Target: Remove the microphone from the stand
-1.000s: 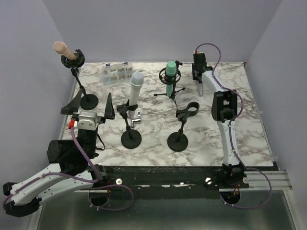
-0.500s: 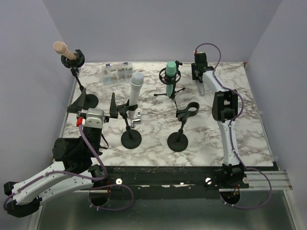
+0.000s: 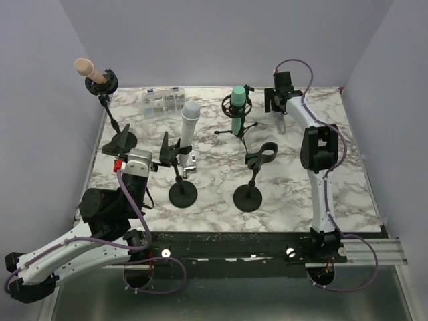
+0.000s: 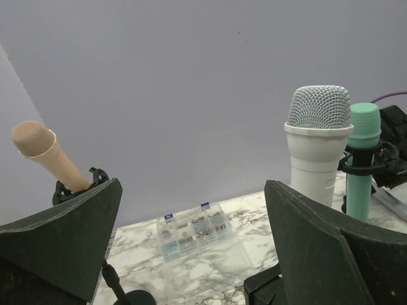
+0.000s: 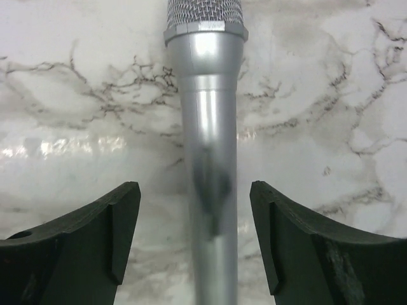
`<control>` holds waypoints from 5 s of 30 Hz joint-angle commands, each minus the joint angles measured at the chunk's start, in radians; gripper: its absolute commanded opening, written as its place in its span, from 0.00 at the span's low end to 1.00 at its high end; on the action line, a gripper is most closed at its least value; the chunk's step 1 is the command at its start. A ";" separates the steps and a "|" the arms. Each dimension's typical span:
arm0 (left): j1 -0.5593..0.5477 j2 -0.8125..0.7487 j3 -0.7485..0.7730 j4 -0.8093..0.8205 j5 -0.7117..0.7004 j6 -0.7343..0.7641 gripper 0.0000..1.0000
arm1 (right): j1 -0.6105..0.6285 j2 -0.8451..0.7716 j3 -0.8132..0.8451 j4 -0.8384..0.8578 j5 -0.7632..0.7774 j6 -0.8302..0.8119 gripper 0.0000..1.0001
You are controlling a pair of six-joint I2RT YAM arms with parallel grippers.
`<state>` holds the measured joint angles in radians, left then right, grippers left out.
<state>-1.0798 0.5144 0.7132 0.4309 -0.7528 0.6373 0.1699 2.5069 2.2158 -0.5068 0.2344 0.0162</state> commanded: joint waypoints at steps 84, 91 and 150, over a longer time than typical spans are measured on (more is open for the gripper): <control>-0.144 0.175 0.103 -0.237 0.091 -0.215 0.99 | 0.004 -1.653 -1.596 0.369 -1.072 0.789 0.67; -0.144 0.151 0.104 -0.238 0.093 -0.239 0.99 | 0.005 -1.632 -1.631 0.263 -1.041 0.724 0.62; 0.361 -0.008 0.314 -0.808 0.650 -0.732 0.99 | 0.506 -1.185 -0.786 0.158 -0.498 0.415 1.00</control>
<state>-0.7609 0.5442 1.0477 -0.3115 -0.1638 -0.0685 0.4908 1.2724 1.3300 -0.3603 -0.4381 0.4965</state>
